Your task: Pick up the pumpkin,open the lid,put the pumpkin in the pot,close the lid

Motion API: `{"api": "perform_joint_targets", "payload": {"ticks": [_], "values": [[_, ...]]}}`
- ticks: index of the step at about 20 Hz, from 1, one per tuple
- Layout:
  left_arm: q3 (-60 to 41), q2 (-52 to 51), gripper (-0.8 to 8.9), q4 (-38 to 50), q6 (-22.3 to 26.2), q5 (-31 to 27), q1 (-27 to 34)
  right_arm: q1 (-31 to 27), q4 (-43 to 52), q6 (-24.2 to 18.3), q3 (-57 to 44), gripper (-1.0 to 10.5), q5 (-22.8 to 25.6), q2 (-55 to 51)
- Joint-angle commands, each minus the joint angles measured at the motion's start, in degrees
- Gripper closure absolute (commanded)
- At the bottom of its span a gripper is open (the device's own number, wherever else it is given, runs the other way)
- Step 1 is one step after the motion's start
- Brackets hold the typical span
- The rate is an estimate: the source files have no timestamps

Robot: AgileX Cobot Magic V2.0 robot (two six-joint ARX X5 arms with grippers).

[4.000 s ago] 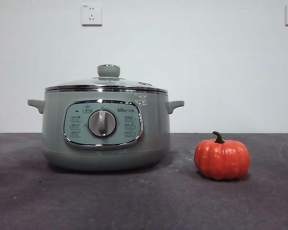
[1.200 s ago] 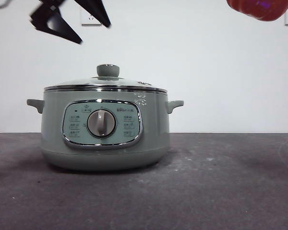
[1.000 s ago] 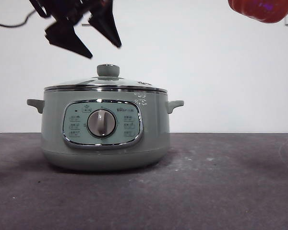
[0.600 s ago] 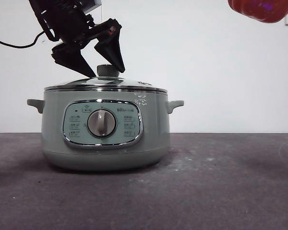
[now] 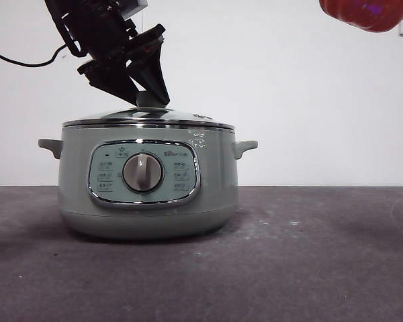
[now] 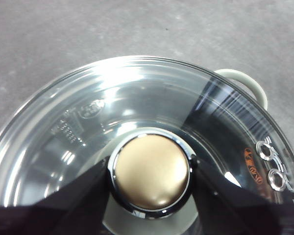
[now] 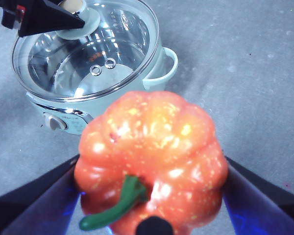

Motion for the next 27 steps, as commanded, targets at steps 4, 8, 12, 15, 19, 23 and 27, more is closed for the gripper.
{"api": "perform_joint_targets", "payload": {"ticks": [4, 8, 12, 15, 19, 23, 27], "values": [[0.0, 0.4, 8.22, -0.6, 0.3, -0.1, -0.2, 0.1, 0.3, 0.3, 0.1, 9.6, 0.1, 0.1], [0.3, -0.8, 8.22, -0.5, -0.1, -0.1, -0.2, 0.1, 0.3, 0.3, 0.1, 9.6, 0.1, 0.1], [0.4, -4.0, 8.22, -0.2, -0.1, -0.2, -0.1, 0.1, 0.4, 0.3, 0.1, 9.6, 0.1, 0.2], [0.6, -7.7, 8.22, -0.4, -0.1, -0.3, -0.1, 0.1, 0.6, 0.3, 0.1, 9.6, 0.0, 0.6], [0.6, -15.2, 8.22, -3.6, -0.1, -0.5, 0.0, 0.2, 4.0, 0.3, 0.1, 9.6, -0.2, 2.7], [0.6, -25.0, 8.22, -9.4, -0.1, -4.9, -0.1, 0.3, 10.6, 0.3, 0.6, 9.6, -4.6, 8.5], [0.6, -34.4, 8.22, -16.6, -0.1, -7.7, -0.1, 2.7, 14.4, -1.0, 6.4, 9.6, -4.6, 18.2]]}}
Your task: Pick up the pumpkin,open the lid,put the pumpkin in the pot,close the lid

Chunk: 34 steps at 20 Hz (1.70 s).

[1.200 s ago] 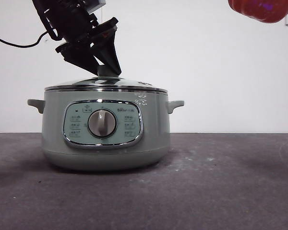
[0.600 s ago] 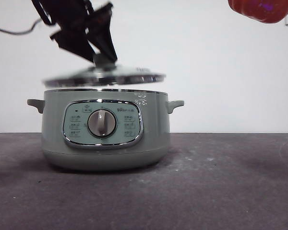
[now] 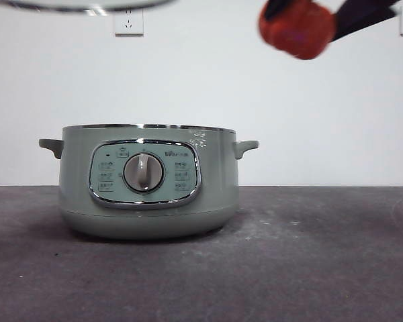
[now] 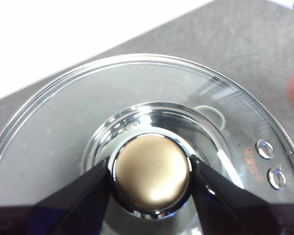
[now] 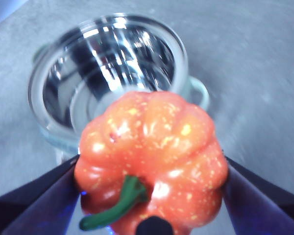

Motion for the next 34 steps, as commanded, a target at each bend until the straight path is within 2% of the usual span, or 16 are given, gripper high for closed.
{"api": "perform_joint_targets", "payload": {"ticks": [1, 6, 11, 15, 17, 22, 28, 29, 31, 32, 34], "values": [[0.5, -5.5, 8.22, -2.2, -0.2, -4.0, 0.0, 1.7, 1.4, -2.0, 5.7, 9.6, -0.2, 6.7], [0.5, -14.5, 8.22, -9.8, -2.8, -6.5, 0.0, 5.0, 1.4, -5.7, 21.1, 9.6, -0.2, 24.4], [0.5, -19.1, 8.22, -13.8, -4.2, -7.0, 0.0, 7.6, 1.6, -8.7, 33.5, 9.6, 0.0, 40.2], [0.5, -19.5, 8.22, -15.3, -4.3, -6.8, 0.0, 9.4, 4.6, -11.2, 34.4, 9.6, 0.7, 47.7], [0.5, -19.5, 8.22, -15.8, -4.3, -6.7, 0.0, 10.1, 5.4, -12.4, 34.4, 9.6, 2.6, 50.3], [0.5, -19.5, 8.22, -16.0, -4.3, -6.3, 0.0, 10.9, 6.0, -12.7, 34.4, 9.6, 5.0, 54.4], [0.5, -19.5, 8.22, -16.7, -4.2, -6.3, 0.0, 11.3, 2.9, -12.7, 34.4, 9.5, 4.7, 55.6], [0.5, -19.5, 8.22, -16.9, -4.2, -6.3, 0.0, 11.6, 2.9, -12.7, 34.4, 8.6, 4.7, 55.6], [0.5, -19.5, 8.22, -17.0, -4.2, -6.2, 0.0, 11.7, 3.0, -11.9, 34.4, 3.9, 4.8, 55.5], [0.5, -19.5, 8.22, -17.0, -4.1, -6.2, 0.0, 11.7, 3.0, -11.2, 34.5, 3.1, 4.8, 55.3], [0.5, -19.5, 8.22, -16.8, -4.1, -6.2, 0.0, 11.7, 3.1, -11.1, 34.7, 3.1, 5.6, 54.2]]}}
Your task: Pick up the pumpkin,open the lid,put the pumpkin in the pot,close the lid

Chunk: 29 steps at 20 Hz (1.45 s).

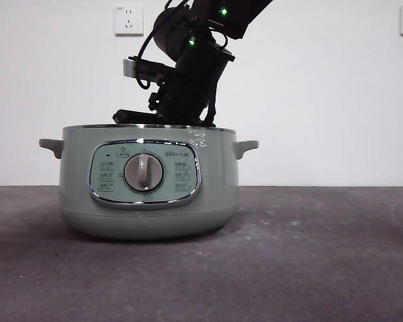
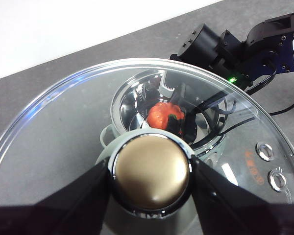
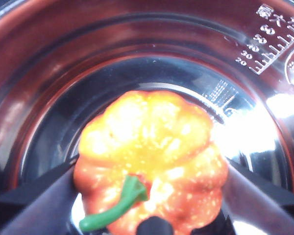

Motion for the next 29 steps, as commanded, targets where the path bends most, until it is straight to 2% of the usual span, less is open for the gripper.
{"api": "perform_joint_targets", "payload": {"ticks": [1, 4, 7, 9, 11, 18, 22, 26, 29], "values": [[0.5, -0.7, 8.22, 2.5, -0.2, 0.3, 0.0, 0.2, -0.3, 0.6, 0.4, 3.1, 1.4, -1.0], [0.5, -0.3, 8.22, 3.4, -0.2, 0.3, 0.0, 0.2, -0.8, 1.7, 1.6, 3.2, 1.7, -5.0], [0.5, 2.5, 8.22, 6.2, 1.1, 0.8, 0.0, 0.2, -3.3, 1.8, 1.6, 3.2, 8.3, -14.2], [0.5, 6.5, 8.22, 10.1, 1.4, 4.9, 0.0, -0.6, -8.4, 3.2, 1.6, 3.2, 13.8, -22.5], [0.5, 10.9, 8.22, 14.1, 2.1, 6.5, -0.1, -1.3, -12.1, 4.0, 1.6, 3.2, 17.4, -30.0], [0.5, 24.8, 8.22, 24.4, 3.1, 9.9, -0.2, -2.7, -20.8, 5.7, 1.6, 3.2, 17.4, -47.6], [0.5, 30.1, 8.22, 28.5, 3.2, 11.0, -0.3, -2.6, -24.9, 6.6, 1.6, 3.2, 16.9, -51.8], [0.5, 35.3, 8.22, 31.7, 3.4, 10.8, -0.4, -2.6, -28.8, 8.6, 1.6, 3.2, 11.3, -54.4], [0.5, 38.8, 8.22, 33.6, 4.4, 10.9, -0.4, -2.6, -30.7, 8.9, 1.6, 3.2, 11.0, -55.8]]}}
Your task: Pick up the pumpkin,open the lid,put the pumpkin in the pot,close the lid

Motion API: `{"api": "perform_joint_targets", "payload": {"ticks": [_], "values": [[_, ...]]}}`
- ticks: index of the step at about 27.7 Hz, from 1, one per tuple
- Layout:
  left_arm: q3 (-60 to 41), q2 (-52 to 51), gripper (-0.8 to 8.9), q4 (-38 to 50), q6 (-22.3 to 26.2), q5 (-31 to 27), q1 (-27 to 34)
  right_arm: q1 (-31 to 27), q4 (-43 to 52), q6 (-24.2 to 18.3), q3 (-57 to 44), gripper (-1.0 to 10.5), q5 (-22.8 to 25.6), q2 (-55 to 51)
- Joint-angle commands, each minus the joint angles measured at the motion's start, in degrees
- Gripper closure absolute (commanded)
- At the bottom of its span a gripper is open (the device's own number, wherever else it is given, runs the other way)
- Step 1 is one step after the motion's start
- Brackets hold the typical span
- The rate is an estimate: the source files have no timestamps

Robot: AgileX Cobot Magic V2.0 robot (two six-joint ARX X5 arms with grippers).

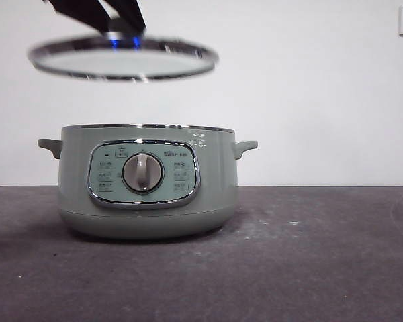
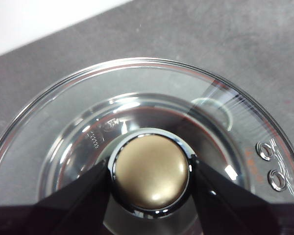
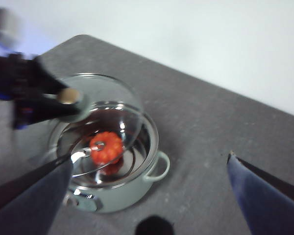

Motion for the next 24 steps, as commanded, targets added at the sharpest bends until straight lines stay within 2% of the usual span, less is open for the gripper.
{"api": "perform_joint_targets", "payload": {"ticks": [1, 10, 24], "values": [[0.5, 2.0, 8.22, 4.0, 1.5, 0.6, -0.2, 0.1, -0.6, 1.4, 0.0, 3.2, -0.3, -0.6], [0.5, 8.8, 8.22, 8.0, 1.5, 0.7, -0.2, 0.1, -2.3, 1.4, 0.0, 3.2, -0.3, -1.1], [0.5, 10.0, 8.22, 8.6, 1.5, 0.7, -0.3, 0.1, -2.3, 1.3, 0.0, 3.2, -0.3, -1.1]]}}
